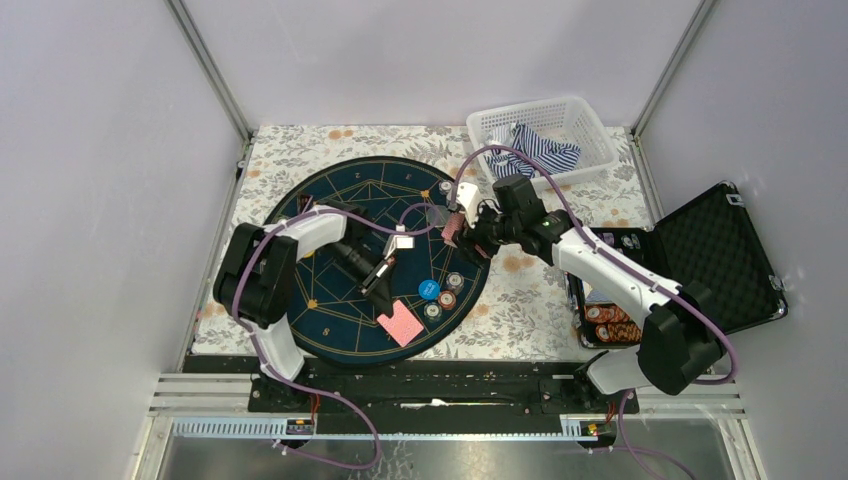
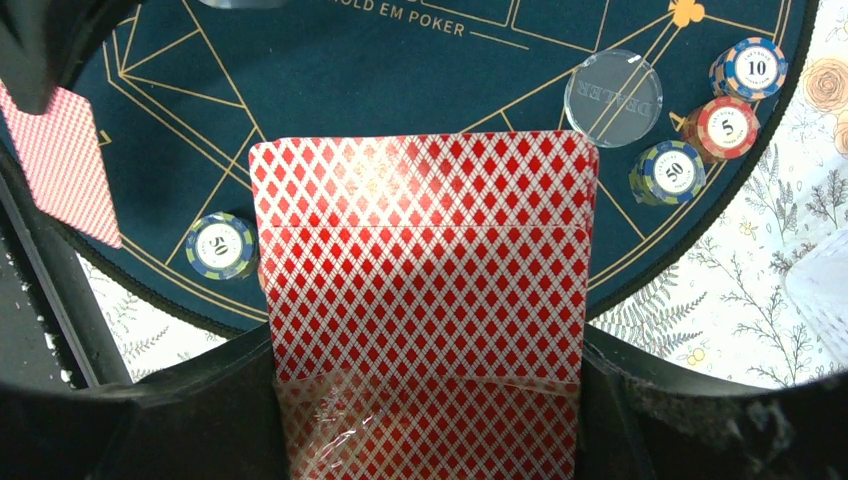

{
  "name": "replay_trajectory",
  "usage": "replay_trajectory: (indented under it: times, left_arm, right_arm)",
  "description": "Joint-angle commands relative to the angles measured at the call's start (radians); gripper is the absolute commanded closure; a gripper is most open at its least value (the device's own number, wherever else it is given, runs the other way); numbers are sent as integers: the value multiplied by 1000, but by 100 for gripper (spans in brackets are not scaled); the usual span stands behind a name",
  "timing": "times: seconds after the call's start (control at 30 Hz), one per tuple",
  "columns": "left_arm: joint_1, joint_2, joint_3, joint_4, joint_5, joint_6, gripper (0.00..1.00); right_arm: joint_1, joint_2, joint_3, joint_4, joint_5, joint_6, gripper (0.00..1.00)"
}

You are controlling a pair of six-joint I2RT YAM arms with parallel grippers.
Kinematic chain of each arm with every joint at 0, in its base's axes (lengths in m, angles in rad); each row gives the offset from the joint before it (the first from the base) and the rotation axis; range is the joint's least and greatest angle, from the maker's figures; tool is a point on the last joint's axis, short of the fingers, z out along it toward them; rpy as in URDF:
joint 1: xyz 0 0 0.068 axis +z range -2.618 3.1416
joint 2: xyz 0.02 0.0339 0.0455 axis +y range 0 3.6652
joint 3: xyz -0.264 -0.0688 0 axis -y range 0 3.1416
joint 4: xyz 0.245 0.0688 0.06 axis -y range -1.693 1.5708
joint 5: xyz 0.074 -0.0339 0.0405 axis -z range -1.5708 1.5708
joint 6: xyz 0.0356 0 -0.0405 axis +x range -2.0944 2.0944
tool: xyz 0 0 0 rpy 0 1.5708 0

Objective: Distribute texas hold em gaming equipment

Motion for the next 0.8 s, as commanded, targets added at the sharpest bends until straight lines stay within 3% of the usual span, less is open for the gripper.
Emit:
replay_trajectory:
  times: [0.0, 0.37, 0.77]
  left_arm:
    - [-18, 47, 34, 73, -31, -71, 100]
    - [-48, 115, 87, 199, -169, -207, 99]
    - [-78, 166, 96, 243, -251, -228, 94]
  right_arm:
    - [-11, -71, -5, 39, -22, 8, 99]
    - [-14, -86, -12, 30, -25, 8, 99]
    - [-16, -82, -18, 32, -30, 4, 98]
